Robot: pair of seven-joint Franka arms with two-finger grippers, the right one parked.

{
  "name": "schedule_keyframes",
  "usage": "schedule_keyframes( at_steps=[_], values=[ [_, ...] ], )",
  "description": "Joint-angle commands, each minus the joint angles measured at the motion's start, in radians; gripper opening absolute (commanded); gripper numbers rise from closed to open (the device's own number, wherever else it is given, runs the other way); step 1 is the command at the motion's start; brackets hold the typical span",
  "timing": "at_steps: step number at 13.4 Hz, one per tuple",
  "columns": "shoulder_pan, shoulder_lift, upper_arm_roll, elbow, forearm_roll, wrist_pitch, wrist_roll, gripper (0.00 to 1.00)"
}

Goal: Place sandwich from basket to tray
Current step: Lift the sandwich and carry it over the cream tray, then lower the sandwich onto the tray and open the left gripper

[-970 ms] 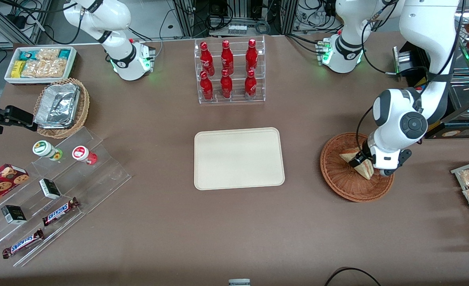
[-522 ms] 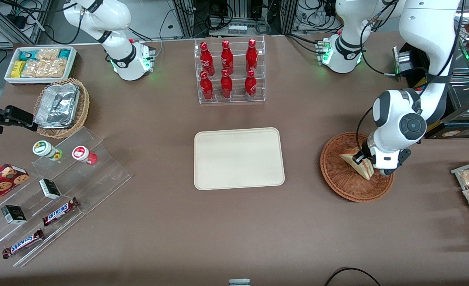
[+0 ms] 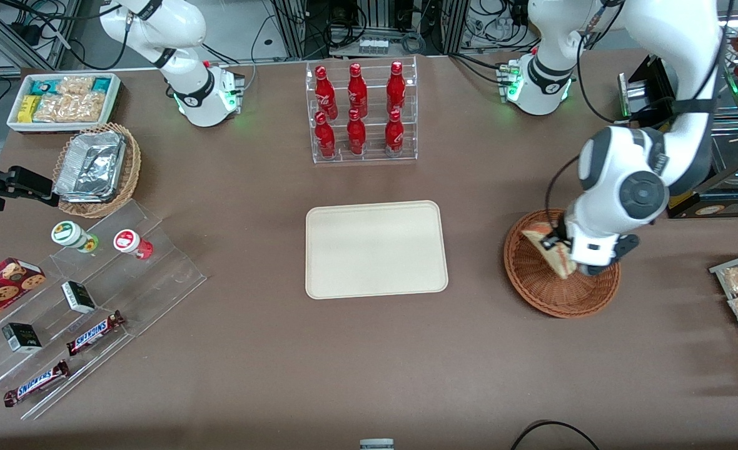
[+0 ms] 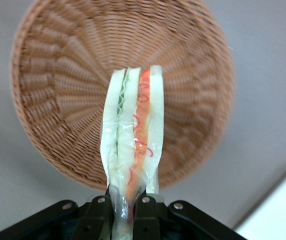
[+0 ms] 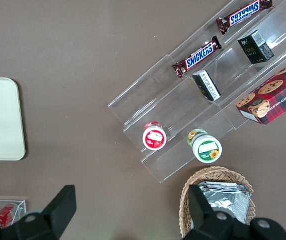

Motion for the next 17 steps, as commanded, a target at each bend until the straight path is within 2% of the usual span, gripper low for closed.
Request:
schedule_keyframes(
  at_steps=[1, 4, 7, 13, 17],
  values=[
    [-0.076, 0.013, -0.029, 0.043, -0.001, -0.031, 0.044, 0.0],
    [-0.162, 0.056, -0.075, 0.099, -0.002, -0.034, 0.072, 0.0],
    [-0.234, 0.162, -0.115, 0.202, -0.002, -0.034, 0.055, 0.0],
    [-0.395, 0.361, -0.117, 0.415, -0.001, -0.033, -0.029, 0.0],
    [-0.442, 0.458, -0.117, 0.509, 0.01, -0.03, -0.103, 0.0]
  ],
)
